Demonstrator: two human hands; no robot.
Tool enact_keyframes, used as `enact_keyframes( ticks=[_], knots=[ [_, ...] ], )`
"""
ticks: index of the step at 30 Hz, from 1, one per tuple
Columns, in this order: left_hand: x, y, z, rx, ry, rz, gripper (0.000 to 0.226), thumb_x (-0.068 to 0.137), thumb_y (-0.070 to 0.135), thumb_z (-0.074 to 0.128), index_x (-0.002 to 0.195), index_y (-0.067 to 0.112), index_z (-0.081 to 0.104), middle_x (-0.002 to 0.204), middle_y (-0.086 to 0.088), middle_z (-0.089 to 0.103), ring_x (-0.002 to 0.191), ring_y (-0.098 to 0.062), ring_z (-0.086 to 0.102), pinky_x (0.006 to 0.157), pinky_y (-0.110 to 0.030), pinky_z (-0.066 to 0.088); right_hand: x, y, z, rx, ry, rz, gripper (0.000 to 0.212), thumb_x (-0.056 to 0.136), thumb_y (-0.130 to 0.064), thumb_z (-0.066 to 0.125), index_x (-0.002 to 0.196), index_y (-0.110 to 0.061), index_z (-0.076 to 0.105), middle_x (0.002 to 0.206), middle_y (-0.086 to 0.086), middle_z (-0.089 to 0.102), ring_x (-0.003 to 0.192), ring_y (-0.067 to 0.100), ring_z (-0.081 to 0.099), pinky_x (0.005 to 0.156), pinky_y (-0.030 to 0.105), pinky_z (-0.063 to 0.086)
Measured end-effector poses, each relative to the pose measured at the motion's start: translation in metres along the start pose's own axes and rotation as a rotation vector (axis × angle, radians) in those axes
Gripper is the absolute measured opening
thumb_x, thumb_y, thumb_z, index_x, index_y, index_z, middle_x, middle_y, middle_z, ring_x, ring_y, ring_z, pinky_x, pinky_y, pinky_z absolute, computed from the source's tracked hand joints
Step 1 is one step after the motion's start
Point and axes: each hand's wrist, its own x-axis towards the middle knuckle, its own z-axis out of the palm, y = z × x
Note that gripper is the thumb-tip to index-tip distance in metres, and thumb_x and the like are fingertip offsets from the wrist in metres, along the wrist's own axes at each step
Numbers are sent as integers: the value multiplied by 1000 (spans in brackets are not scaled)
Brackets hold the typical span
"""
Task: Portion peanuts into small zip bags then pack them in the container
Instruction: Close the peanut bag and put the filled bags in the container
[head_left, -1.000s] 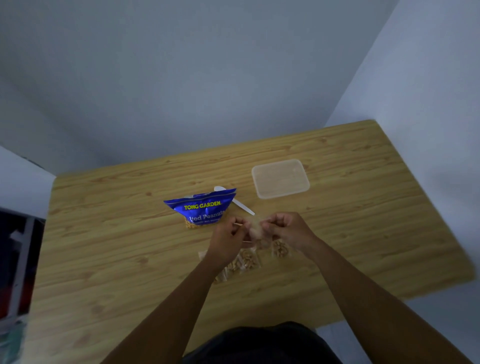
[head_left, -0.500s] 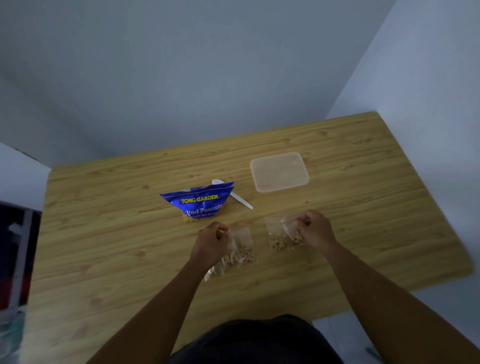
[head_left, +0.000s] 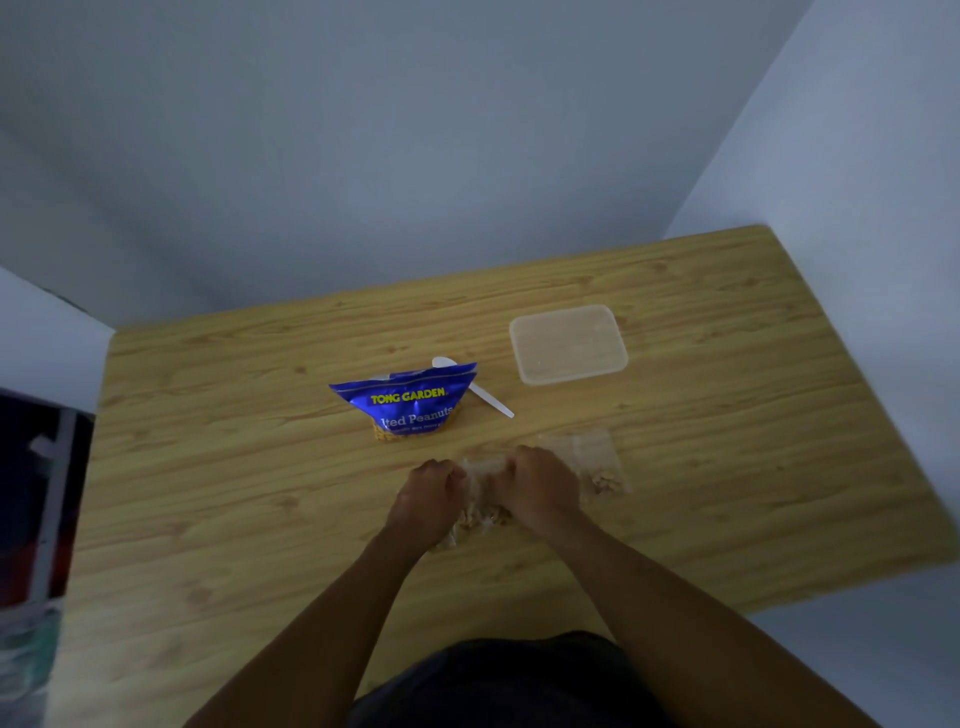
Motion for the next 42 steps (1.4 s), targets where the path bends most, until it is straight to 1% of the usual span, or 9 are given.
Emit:
enact_keyframes(
  ticks=[7,12,17,21,24,32,34,39,42],
  knots=[
    [-8,-4,-4,212,-111,119,21,93,19,51,101,14,70,104,-7,64,99,-26,61,85,-38,51,7,9,6,221,-55,128,20,90,-25,60,70,-22,57,77,-3,65,74,18,64,58,29,46],
    [-10,-2,-4,302,-131,156,22,93,18,50,103,17,69,110,-6,57,102,-27,60,86,-38,51,11,22,-4,323,-21,109,12,84,-21,66,82,-9,68,82,3,70,79,20,67,68,33,54],
    [-13,-1,-1,367,-132,195,24,97,23,47,110,19,67,118,-4,52,112,-23,56,93,-36,48,-2,12,9,286,-98,118,29,73,-35,88,75,-13,69,73,-2,70,67,11,64,55,24,47],
    [-16,1,1,406,-126,212,28,99,25,43,111,16,66,121,-8,50,115,-24,53,95,-37,45,1,13,18,258,-127,104,21,76,-33,83,84,-14,78,78,-1,75,80,16,72,69,31,59],
    [-13,-4,1,376,-146,227,27,99,27,44,106,17,69,116,-8,53,111,-23,54,90,-31,44,3,14,3,286,-89,104,15,80,-22,74,72,-10,73,68,0,70,68,14,69,57,26,53],
    [10,30,-16,-445,124,-54,17,91,31,68,107,25,67,92,2,69,77,-11,63,64,-10,46,11,13,-52,560,-41,-74,14,82,-29,80,76,-18,75,72,-4,74,58,1,65,56,16,50],
    [14,40,-25,-620,171,-56,4,92,25,68,96,26,70,88,0,73,74,-13,65,65,-16,49,10,9,-58,612,-40,-108,11,82,-28,80,78,-20,76,73,-3,75,56,0,64,56,18,50],
    [17,52,-40,-716,241,-13,7,92,15,66,91,19,71,83,-2,74,60,-3,61,61,-12,49,10,6,-62,686,-10,-122,12,78,-28,85,82,-24,74,76,-6,74,59,-4,63,59,19,48],
    [17,53,-43,-674,247,32,9,93,12,66,89,18,71,77,3,72,58,1,59,63,-13,49,8,3,-65,707,13,-124,41,73,-37,87,109,-36,66,87,-10,74,63,-8,60,58,9,42]
  ],
)
